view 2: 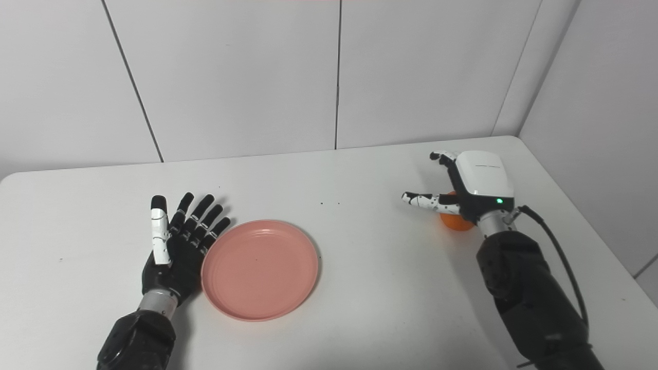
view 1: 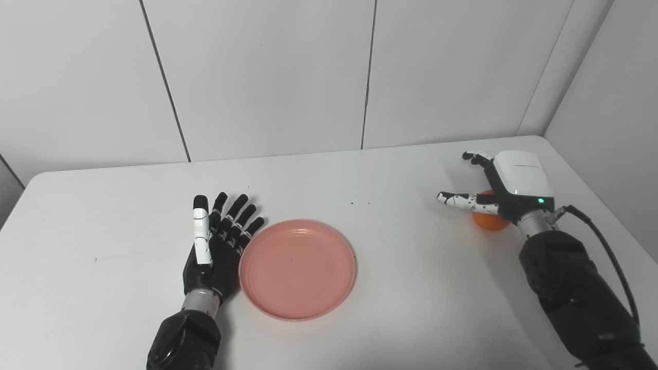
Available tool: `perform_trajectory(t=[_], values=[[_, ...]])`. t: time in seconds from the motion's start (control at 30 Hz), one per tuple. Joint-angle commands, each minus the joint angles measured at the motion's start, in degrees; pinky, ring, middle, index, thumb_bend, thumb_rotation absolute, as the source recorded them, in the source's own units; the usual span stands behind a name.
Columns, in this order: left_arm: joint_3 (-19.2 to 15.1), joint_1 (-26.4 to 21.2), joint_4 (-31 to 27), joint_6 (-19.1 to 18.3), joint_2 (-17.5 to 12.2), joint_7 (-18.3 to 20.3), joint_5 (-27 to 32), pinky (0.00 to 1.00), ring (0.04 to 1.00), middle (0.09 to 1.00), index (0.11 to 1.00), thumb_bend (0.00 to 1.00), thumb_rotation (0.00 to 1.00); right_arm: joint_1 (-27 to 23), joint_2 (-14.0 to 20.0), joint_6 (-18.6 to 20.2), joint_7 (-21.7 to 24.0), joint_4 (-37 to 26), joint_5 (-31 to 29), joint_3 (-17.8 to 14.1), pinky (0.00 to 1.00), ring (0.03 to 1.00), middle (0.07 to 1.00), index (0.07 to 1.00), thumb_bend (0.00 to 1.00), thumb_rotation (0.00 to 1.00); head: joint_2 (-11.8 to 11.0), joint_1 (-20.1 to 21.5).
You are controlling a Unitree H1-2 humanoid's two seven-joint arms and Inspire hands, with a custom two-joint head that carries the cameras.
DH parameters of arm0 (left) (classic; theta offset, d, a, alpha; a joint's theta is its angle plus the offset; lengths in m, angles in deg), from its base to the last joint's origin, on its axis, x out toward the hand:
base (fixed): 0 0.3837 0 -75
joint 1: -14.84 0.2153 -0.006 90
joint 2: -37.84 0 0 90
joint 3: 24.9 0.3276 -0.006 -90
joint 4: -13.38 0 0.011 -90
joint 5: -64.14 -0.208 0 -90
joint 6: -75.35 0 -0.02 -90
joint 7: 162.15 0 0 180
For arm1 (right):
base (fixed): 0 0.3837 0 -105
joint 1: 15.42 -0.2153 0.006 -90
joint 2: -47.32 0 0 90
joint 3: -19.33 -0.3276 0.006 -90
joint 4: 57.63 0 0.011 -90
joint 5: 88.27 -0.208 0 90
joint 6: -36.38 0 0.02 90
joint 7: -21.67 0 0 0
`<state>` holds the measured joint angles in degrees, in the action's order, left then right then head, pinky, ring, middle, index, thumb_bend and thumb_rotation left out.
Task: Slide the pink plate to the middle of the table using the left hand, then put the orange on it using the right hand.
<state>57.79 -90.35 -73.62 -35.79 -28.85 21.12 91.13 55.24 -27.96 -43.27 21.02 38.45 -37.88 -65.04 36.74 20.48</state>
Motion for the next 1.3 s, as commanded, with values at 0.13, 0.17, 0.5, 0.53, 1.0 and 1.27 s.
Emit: perform_trajectory(t=[0.13, 0.17, 0.5, 0.53, 1.0, 1.27], values=[[0.11, 1.0, 1.77, -2.98, -0.52, -1.52, -1.02, 0.85, 0.903, 0.895, 0.994, 0.79, 0.81, -2.46, 0.37, 2.6, 0.97, -1.41, 0.22, -0.18, 0.75, 0.735, 0.753, 0.754, 0.81, 0.84, 0.11, 0.04], [0.11, 0.91, 1.82, -2.95, -0.55, -1.53, -1.04, 0.85, 0.904, 0.895, 0.994, 0.79, 0.81, -2.3, 0.26, 2.72, 1.06, -1.47, 0.26, -0.16, 0.76, 0.735, 0.754, 0.755, 0.81, 0.84, 0.11, 0.04], [-0.14, 0.53, 1.92, -3.35, -0.88, -1.49, -0.74, 0.89, 0.903, 0.894, 0.995, 0.79, 0.79, -1.21, 1.09, 3.94, 2.36, -1.68, 0.79, 0.25, 0.72, 0.73, 0.746, 0.744, 0.81, 0.82, 0.48, 0.48], [-0.21, 0.49, 1.98, -3.28, -0.93, -1.46, -0.69, 0.89, 0.904, 0.896, 0.996, 0.79, 0.79, -1.13, 1.45, 3.92, 2.5, -1.57, 0.86, 0.23, 0.72, 0.731, 0.746, 0.744, 0.81, 0.82, 0.48, 0.48], [0.25, 0.88, 1.59, -3.33, -1.07, -1.43, -0.71, 0.85, 0.893, 0.887, 0.99, 0.79, 0.8, 0.25, 4.12, 4.14, 2.89, 0.9, 1.27, 0.11, 0.74, 0.724, 0.753, 0.743, 0.83, 0.84, 0.7, -0.15], [0.42, 1.47, 0.82, -3.51, -0.8, -1.9, -1.02, 0.84, 0.894, 0.882, 0.979, 0.79, 0.8, 0.65, 3.34, 2.87, 1.17, 4.7, -0.17, 0.45, 0.74, 0.727, 0.755, 0.747, 0.8, 0.81, -0.99, -1.29]])
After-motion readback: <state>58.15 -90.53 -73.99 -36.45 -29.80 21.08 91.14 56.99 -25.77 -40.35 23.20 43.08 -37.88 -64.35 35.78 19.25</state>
